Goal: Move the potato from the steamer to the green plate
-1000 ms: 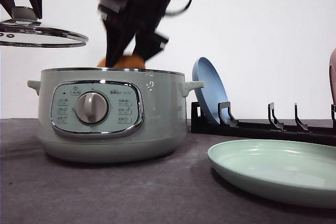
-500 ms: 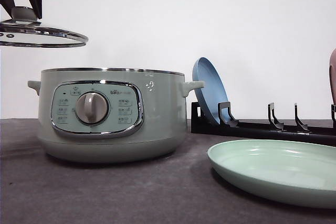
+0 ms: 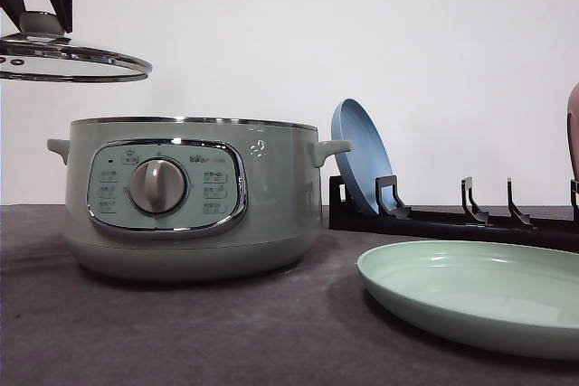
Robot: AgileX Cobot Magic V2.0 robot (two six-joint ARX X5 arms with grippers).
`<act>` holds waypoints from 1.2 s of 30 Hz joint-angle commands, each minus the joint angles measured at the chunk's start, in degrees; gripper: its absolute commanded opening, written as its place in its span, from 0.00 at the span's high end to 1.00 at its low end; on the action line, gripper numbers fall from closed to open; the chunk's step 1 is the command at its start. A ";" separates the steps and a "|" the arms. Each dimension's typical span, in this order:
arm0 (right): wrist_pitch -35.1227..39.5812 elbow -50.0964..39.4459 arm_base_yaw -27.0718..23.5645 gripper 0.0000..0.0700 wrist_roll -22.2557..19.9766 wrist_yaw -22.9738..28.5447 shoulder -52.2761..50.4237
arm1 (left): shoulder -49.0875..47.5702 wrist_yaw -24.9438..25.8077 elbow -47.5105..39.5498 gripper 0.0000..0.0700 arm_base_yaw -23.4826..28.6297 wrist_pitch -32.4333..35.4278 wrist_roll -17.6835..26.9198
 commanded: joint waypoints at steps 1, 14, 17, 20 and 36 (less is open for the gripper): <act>2.95 -5.59 -0.10 0.67 3.08 -0.17 -1.63 | -0.68 0.24 2.86 1.00 0.01 -0.46 -0.74; 34.78 -39.09 -0.72 0.67 12.40 0.03 -3.03 | -0.56 0.24 2.86 1.00 0.00 -0.10 -0.96; 40.49 -42.05 -1.06 0.67 13.60 0.20 -0.15 | -0.52 0.24 2.86 1.00 0.00 -0.09 -1.19; 44.72 -43.04 -1.19 0.67 14.56 0.44 3.32 | -0.51 0.24 2.86 1.00 0.00 -0.07 -1.80; 49.02 -42.86 -1.25 0.54 15.08 1.66 11.32 | -0.46 0.24 2.86 1.00 -0.04 -0.07 -1.82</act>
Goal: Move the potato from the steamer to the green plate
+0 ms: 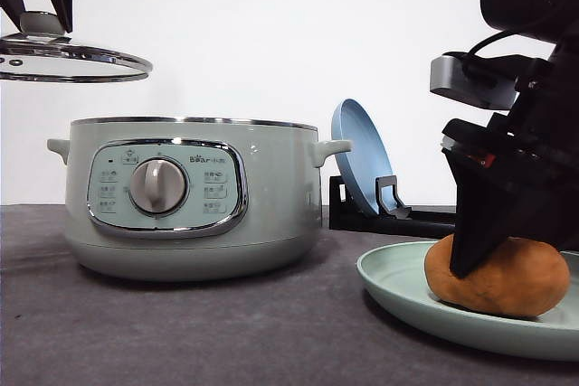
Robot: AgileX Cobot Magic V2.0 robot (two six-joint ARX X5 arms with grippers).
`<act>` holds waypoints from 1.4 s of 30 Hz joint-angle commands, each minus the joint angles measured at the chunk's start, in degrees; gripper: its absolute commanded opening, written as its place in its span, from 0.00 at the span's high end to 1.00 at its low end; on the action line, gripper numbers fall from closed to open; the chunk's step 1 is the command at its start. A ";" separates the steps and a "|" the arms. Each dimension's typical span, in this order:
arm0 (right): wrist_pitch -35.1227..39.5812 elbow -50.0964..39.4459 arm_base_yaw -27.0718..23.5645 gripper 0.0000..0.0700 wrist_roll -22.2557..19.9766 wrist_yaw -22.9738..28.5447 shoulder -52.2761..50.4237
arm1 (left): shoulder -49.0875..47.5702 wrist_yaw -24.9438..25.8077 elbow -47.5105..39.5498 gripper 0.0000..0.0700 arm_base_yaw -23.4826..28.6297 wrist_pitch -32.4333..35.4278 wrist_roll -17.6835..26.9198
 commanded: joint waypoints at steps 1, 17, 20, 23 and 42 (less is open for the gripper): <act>-0.29 0.22 0.25 0.50 1.14 0.63 0.92 | -0.46 0.24 2.86 1.00 -0.04 -0.09 -0.39; -21.04 13.35 0.32 0.15 -1.01 1.91 -14.47 | -0.46 0.25 2.86 1.00 -0.04 -0.10 -0.60; -27.71 17.86 0.33 0.15 -1.17 1.91 -18.67 | -0.46 0.27 2.86 1.00 -0.12 -0.11 -0.71; -32.45 22.10 0.31 0.15 -1.17 1.92 -23.53 | -0.46 0.28 2.86 1.00 -0.31 -0.11 -0.80; -39.54 30.03 0.31 0.15 4.93 1.73 -44.99 | -0.46 0.50 2.80 1.00 -4.71 -0.20 -0.94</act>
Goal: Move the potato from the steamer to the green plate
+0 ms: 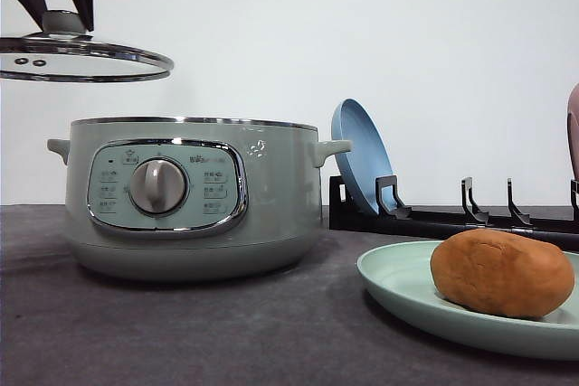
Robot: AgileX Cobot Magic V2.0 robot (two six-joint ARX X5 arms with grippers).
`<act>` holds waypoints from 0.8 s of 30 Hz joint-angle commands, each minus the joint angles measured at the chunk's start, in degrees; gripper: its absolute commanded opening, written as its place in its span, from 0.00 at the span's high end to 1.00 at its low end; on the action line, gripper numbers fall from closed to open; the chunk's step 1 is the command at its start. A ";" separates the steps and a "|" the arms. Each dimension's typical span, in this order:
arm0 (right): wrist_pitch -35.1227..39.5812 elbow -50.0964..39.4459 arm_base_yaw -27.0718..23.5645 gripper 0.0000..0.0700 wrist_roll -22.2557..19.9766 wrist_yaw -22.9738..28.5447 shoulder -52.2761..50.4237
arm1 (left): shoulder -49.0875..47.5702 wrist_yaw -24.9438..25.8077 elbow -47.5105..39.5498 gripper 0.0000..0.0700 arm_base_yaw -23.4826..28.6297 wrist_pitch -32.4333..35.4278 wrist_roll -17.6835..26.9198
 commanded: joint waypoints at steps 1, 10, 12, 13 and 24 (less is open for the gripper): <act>0.44 1.02 0.31 0.15 0.96 -0.09 -0.11 | -0.46 0.33 2.80 1.00 -0.83 -0.24 -0.13; 0.65 1.01 0.31 0.15 1.08 -0.07 -0.14 | -0.46 0.57 2.72 1.00 -5.81 -0.53 -0.22; 0.64 1.01 0.31 0.15 1.07 0.02 -0.14 | -0.46 0.57 2.69 1.00 -7.18 -0.51 -0.22; 0.64 1.01 0.31 0.15 1.07 0.05 -0.14 | -0.46 0.57 2.66 1.00 -7.99 -0.51 -0.22; 2.05 1.01 0.31 0.15 1.07 0.09 -0.14 | -0.46 0.57 2.64 1.00 -16.46 -0.47 0.02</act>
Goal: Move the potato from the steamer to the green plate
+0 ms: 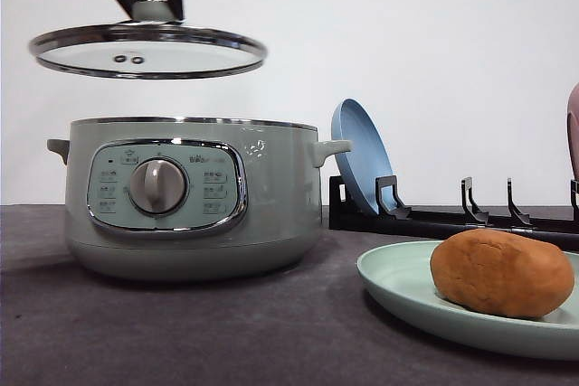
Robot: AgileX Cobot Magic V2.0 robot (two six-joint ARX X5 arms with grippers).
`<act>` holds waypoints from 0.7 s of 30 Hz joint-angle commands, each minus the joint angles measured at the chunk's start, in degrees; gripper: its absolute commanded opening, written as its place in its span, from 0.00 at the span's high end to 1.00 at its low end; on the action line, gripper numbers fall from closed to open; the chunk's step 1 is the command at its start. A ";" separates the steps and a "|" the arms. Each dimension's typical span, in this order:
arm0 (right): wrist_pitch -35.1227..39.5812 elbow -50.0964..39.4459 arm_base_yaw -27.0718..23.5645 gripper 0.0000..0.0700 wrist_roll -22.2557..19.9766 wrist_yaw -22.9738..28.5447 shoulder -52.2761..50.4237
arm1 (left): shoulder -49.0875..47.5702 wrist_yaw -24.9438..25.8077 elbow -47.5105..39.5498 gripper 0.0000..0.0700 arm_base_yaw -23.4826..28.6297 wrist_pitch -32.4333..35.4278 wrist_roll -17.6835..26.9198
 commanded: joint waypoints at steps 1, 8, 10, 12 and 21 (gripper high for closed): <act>1.00 1.01 0.31 0.15 0.58 0.04 0.28 | -0.44 0.17 2.64 1.00 -1.15 -0.44 0.08; 1.63 1.01 0.31 0.15 0.58 0.04 0.28 | -0.44 0.17 1.97 1.00 -4.53 -0.55 0.02; 1.61 1.01 0.31 0.15 0.58 0.03 0.28 | -0.44 0.17 1.36 1.00 -4.82 -0.50 0.02; 1.58 1.01 0.31 0.15 0.58 0.02 0.28 | -0.44 0.17 0.55 1.00 -5.05 -0.48 0.02; 1.47 1.01 0.31 0.15 0.58 0.04 0.28 | -0.44 0.18 -4.65 1.00 -5.52 0.10 0.04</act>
